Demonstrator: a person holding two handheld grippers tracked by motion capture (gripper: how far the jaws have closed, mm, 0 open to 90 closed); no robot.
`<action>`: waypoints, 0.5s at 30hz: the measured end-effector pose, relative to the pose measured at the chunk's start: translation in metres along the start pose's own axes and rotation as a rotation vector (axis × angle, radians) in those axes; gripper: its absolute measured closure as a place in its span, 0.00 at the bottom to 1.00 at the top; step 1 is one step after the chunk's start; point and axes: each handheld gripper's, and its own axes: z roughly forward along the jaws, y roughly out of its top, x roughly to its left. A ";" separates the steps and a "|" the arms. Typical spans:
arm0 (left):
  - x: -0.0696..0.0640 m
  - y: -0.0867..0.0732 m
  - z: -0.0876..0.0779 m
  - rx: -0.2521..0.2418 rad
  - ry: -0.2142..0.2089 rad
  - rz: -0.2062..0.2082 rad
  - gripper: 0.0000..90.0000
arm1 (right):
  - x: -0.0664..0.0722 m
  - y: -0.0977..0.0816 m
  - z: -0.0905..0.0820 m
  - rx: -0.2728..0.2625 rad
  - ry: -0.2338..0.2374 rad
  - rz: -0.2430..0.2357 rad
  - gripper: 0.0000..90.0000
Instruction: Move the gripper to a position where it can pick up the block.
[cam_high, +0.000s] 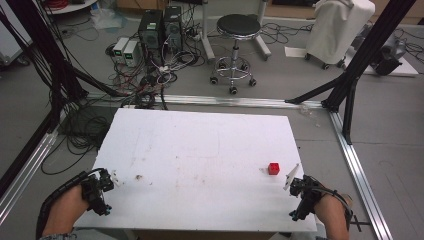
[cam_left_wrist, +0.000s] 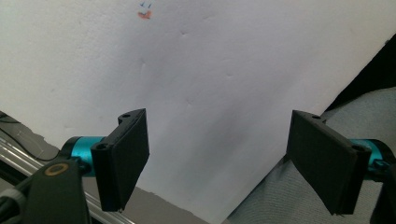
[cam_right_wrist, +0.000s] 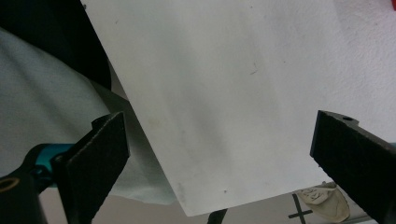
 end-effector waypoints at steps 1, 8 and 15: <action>0.000 0.000 0.000 0.000 -0.001 -0.002 0.24 | 0.000 0.000 0.000 0.000 -0.001 0.000 0.04; -0.001 0.000 0.001 0.000 -0.012 0.001 0.24 | 0.000 0.001 0.000 0.000 -0.001 -0.002 0.04; -0.001 0.001 0.001 0.001 -0.012 0.001 0.24 | 0.000 0.001 0.000 -0.001 -0.008 0.001 0.04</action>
